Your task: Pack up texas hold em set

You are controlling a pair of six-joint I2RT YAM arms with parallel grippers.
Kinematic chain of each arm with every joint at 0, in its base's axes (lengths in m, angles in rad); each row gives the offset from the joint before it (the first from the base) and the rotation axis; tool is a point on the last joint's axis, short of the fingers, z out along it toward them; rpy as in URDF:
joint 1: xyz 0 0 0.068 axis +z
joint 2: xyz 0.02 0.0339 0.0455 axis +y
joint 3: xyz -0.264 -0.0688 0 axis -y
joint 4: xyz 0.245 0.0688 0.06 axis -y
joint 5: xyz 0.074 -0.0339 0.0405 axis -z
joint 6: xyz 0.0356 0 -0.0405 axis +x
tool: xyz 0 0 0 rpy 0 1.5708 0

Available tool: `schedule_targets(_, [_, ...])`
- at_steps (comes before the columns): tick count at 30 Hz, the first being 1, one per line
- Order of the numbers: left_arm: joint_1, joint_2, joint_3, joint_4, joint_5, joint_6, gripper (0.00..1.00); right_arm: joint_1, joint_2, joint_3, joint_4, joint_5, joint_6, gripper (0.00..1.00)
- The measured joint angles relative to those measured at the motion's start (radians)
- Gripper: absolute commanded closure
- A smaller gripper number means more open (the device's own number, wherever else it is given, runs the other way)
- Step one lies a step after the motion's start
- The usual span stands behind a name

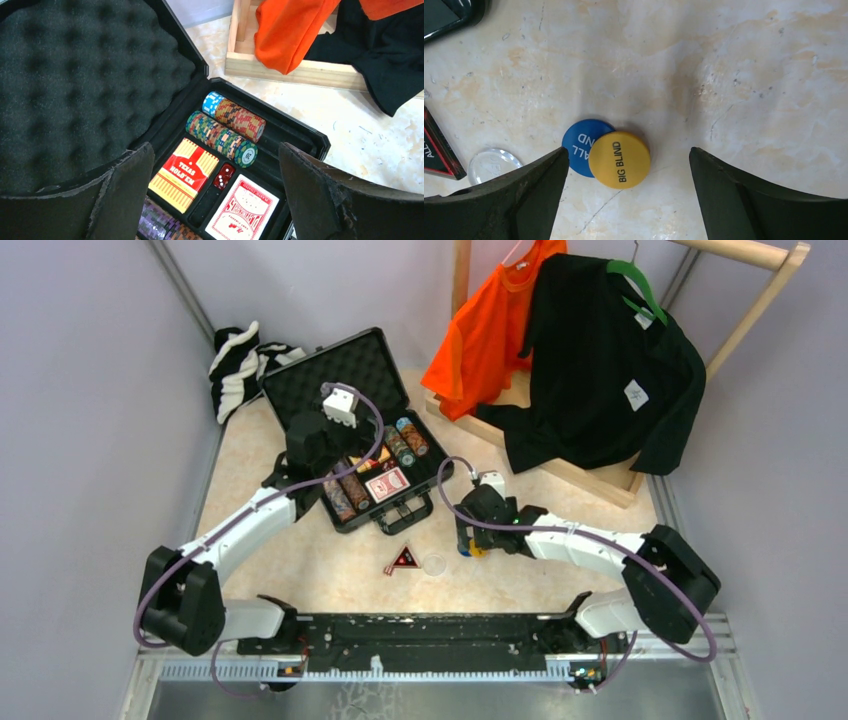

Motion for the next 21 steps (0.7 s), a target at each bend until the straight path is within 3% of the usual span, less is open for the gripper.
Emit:
schedule_targets(5, [-0.003,0.000,-0.001,0.033,0.000,-0.004,0.02,0.026,0.039,-0.008,0.015,-0.022,0.020,0.27])
schedule_targets(10, [-0.003,0.000,-0.011,0.045,-0.004,-0.002,0.02,0.045,0.071,-0.007,0.023,-0.008,0.034,0.30])
schedule_targets(13, [-0.003,0.000,-0.013,0.046,-0.004,0.000,0.02,0.053,0.071,-0.006,0.021,0.005,0.041,0.40])
schedule_targets(18, [-0.003,0.010,-0.027,0.058,-0.003,0.000,0.02,0.058,0.071,-0.007,0.018,0.008,0.067,0.44])
schedule_targets(21, [-0.003,0.027,-0.032,0.060,-0.002,0.000,0.02,0.062,0.071,-0.007,0.013,0.013,0.080,0.54])
